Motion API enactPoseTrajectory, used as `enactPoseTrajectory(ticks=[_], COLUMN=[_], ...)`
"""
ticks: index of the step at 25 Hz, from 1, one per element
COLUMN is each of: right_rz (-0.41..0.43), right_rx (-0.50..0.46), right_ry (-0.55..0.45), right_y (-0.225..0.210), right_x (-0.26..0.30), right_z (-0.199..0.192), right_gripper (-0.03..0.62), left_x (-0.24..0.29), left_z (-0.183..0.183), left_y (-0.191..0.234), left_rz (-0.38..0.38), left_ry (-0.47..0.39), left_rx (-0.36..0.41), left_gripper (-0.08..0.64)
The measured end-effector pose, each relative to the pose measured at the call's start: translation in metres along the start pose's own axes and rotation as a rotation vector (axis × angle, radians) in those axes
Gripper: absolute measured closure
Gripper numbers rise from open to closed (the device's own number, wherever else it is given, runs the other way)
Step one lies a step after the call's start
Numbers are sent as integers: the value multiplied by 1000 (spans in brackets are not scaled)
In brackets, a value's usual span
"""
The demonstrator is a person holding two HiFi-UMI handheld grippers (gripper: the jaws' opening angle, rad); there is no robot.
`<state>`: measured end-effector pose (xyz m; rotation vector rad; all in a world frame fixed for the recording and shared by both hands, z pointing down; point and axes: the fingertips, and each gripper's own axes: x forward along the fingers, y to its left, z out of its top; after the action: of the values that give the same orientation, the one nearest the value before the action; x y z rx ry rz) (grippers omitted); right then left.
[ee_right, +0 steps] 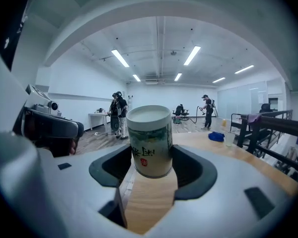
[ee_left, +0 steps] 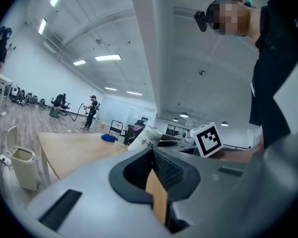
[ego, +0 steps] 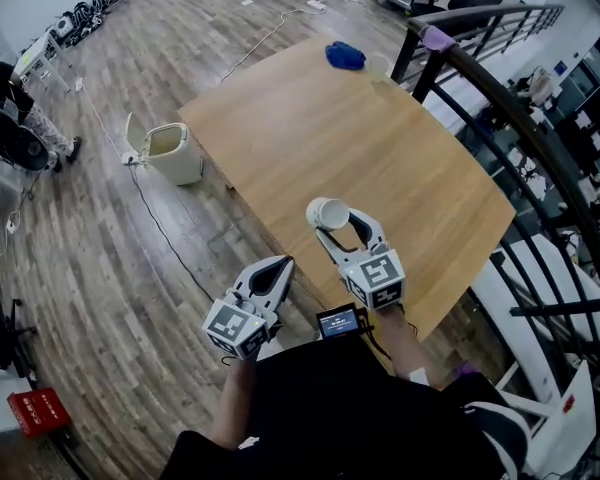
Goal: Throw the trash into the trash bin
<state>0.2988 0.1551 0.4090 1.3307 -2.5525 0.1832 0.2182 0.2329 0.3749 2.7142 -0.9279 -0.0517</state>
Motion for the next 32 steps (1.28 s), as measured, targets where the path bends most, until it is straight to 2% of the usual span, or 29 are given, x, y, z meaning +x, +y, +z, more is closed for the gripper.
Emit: enactPoseTrajectory(ticks=[4, 7, 10, 13, 17, 21, 24, 27, 32], right_rz=[17, 70, 115, 175, 273, 355, 368, 365, 393], right_rx=[-9, -8, -30, -36, -7, -31, -52, -9, 25], right_ry=[17, 13, -2, -9, -21, -11, 19, 17, 5], right_y=[13, 33, 80, 128, 191, 241, 245, 234, 234], right_x=[69, 132, 192, 255, 335, 379, 409, 448, 542], right_z=[11, 35, 70, 90, 99, 104, 105, 114, 126], right_gripper=[339, 339, 339, 339, 339, 339, 339, 339, 339], left_x=[-6, -18, -63, -109, -157, -176, -173, -163, -160], left_z=[15, 39, 64, 78, 78, 81, 87, 88, 88], left_y=[69, 130, 190, 251, 324, 366, 386, 414, 499], left_rz=[-11, 11, 44, 104, 171, 180, 144, 143, 187], left_ry=[-25, -61, -78, -91, -138, -166, -185, -148, -92], left_rx=[0, -2, -3, 6, -51, -75, -77, -72, -80], left_gripper=[561, 561, 561, 561, 561, 561, 561, 561, 561])
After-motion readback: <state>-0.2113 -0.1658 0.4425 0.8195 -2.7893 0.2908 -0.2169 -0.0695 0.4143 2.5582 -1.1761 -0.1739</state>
